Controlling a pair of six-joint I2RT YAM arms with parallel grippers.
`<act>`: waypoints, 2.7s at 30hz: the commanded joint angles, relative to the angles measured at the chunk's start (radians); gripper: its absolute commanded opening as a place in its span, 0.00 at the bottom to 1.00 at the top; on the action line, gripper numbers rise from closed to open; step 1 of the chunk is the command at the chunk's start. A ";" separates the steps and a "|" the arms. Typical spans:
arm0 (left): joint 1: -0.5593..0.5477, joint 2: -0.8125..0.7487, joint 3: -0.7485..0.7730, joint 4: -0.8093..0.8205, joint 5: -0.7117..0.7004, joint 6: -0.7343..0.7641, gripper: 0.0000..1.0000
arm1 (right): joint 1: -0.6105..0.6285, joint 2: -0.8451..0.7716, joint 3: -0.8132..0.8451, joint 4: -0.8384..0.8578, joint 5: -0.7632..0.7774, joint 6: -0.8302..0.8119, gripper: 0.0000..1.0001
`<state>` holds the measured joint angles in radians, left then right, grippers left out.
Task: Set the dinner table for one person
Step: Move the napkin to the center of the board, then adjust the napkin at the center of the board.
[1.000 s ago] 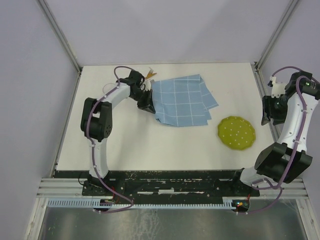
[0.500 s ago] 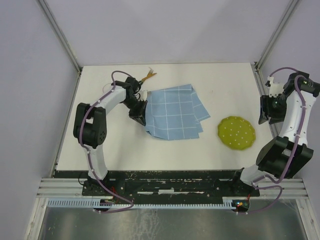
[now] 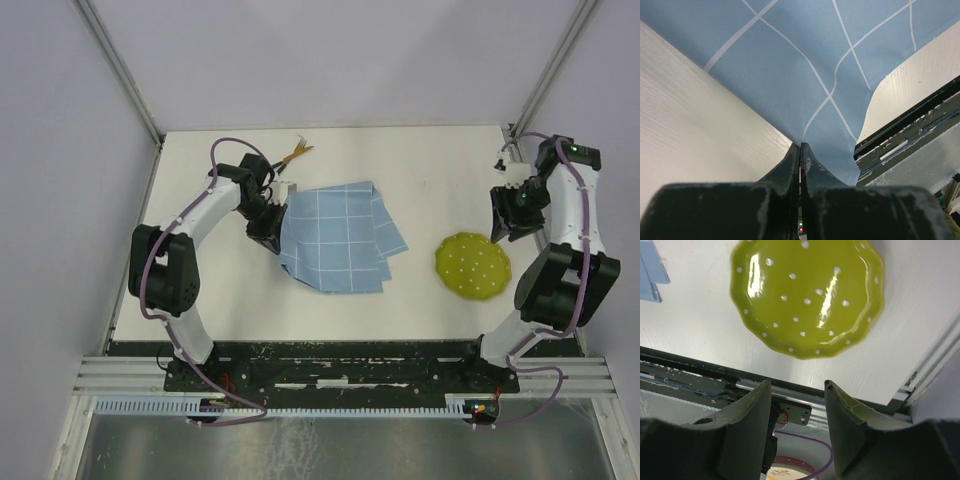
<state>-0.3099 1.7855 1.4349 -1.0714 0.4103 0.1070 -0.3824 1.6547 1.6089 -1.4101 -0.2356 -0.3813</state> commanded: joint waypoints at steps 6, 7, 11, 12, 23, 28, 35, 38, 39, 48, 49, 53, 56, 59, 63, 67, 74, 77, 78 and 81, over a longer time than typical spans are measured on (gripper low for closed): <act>-0.009 -0.060 -0.008 0.139 -0.047 0.038 0.17 | 0.230 0.208 0.228 -0.019 -0.107 0.065 0.56; -0.009 -0.056 -0.007 0.151 -0.053 0.037 0.21 | 0.245 0.240 0.266 -0.031 -0.126 0.070 0.56; -0.010 -0.030 0.001 0.182 -0.088 0.033 0.43 | 0.312 0.365 0.422 -0.076 -0.188 0.089 0.57; -0.010 -0.023 0.006 0.191 -0.099 0.032 0.46 | 0.329 0.396 0.461 -0.087 -0.203 0.092 0.57; 0.024 0.039 0.091 0.314 -0.323 0.008 0.42 | 0.508 0.648 0.701 -0.116 -0.287 0.114 0.58; 0.061 0.115 0.133 0.332 -0.349 -0.011 0.41 | 0.514 0.643 0.673 -0.088 -0.282 0.107 0.57; 0.061 0.224 0.209 0.365 -0.357 -0.005 0.41 | 0.482 0.541 0.600 -0.074 -0.213 0.066 0.57; 0.061 0.263 0.249 0.377 -0.321 -0.017 0.40 | 0.454 0.500 0.587 -0.090 -0.197 0.055 0.57; 0.060 0.274 0.261 0.383 -0.315 -0.018 0.40 | 0.439 0.488 0.581 -0.098 -0.190 0.050 0.57; 0.062 0.362 0.327 0.399 -0.353 -0.025 0.51 | 0.325 0.381 0.495 -0.170 -0.183 -0.002 0.59; 0.062 0.367 0.326 0.398 -0.365 -0.021 0.52 | 0.315 0.371 0.490 -0.171 -0.181 -0.002 0.59; 0.062 0.394 0.340 0.379 -0.378 -0.011 0.53 | 0.285 0.343 0.474 -0.171 -0.170 -0.002 0.59; 0.064 0.407 0.352 0.366 -0.356 -0.018 0.52 | 0.272 0.331 0.469 -0.171 -0.162 0.003 0.59; 0.064 0.416 0.356 0.366 -0.339 -0.028 0.52 | 0.263 0.321 0.460 -0.169 -0.158 0.010 0.59; 0.065 0.434 0.368 0.367 -0.323 -0.040 0.51 | 0.254 0.302 0.440 -0.154 -0.150 0.022 0.59; 0.065 0.450 0.383 0.370 -0.290 -0.070 0.49 | 0.250 0.291 0.425 -0.154 -0.144 0.028 0.58; 0.064 0.446 0.386 0.373 -0.252 -0.093 0.47 | 0.242 0.269 0.412 -0.153 -0.125 0.031 0.59; 0.067 0.442 0.386 0.381 -0.249 -0.096 0.36 | 0.239 0.267 0.409 -0.152 -0.126 0.038 0.58; 0.068 0.439 0.385 0.386 -0.246 -0.099 0.28 | 0.240 0.268 0.409 -0.151 -0.124 0.041 0.58; 0.072 0.432 0.389 0.387 -0.244 -0.105 0.03 | 0.240 0.267 0.406 -0.150 -0.120 0.047 0.58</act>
<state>-0.2409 2.2292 1.7832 -0.7025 0.1249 0.0372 -0.1379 1.9774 2.0155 -1.5677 -0.3603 -0.3519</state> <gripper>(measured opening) 0.097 0.585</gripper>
